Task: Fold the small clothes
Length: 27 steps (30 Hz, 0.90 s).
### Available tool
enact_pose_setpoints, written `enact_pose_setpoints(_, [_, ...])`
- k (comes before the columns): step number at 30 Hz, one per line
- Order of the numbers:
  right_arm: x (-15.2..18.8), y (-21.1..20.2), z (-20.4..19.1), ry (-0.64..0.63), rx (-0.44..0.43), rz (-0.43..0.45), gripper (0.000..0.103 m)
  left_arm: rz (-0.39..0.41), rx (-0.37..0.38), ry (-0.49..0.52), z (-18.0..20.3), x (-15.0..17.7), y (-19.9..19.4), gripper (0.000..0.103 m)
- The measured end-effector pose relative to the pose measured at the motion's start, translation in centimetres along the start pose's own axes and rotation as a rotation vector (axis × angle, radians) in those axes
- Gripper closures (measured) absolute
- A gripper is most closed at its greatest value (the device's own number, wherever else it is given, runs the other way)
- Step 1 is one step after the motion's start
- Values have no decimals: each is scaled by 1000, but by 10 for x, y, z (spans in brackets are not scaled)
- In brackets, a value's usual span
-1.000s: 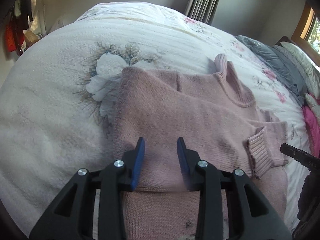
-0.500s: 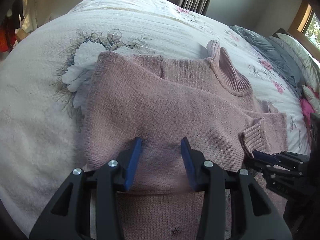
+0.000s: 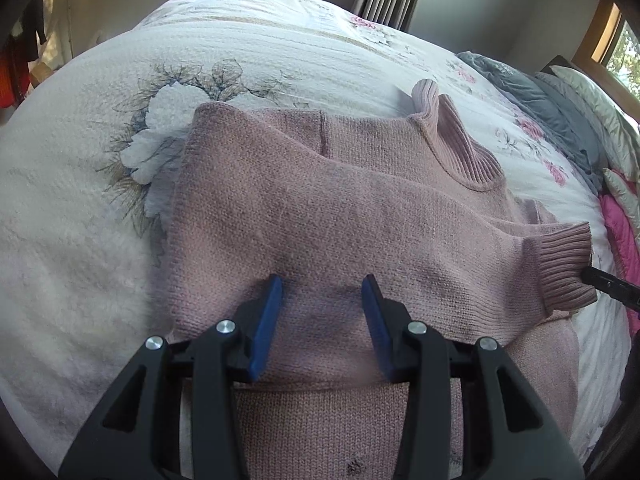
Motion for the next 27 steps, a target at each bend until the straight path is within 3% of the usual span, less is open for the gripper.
enact_pose_setpoints(2, [2,-1,20,30,43,-4,97,-1,3,-1,0,0,0,61])
enact_pose_setpoints(6, [9,-5,59,41,229,-8,92,-10,7,0,0,-1,-3,61])
enact_pose_setpoints(11, [4,-13,44,28,116,37,86,40,46,-2,17,-13,-26,57])
enact_pose_setpoints(14, [5,3,25,-13,54,-3,85,18,63,36,34,-14,-22,56])
enact_pose_setpoints(19, [21,34,32,9,79,-72,85,-33,23,69,35,-3,3,56])
enact_pose_setpoints(27, [27,53,44,14,59,-115,86,-17,35,117,33,0,9,54])
Point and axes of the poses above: each gripper's, at about its wrist camera, not at the fingertips, and y roughly the way its jaws point, z to its right, x to its underside, the point moved 7 cm from there along y, roughly the way its jaws point, and after that the axes turned 1 degree about -x, right-handed, at the moved point
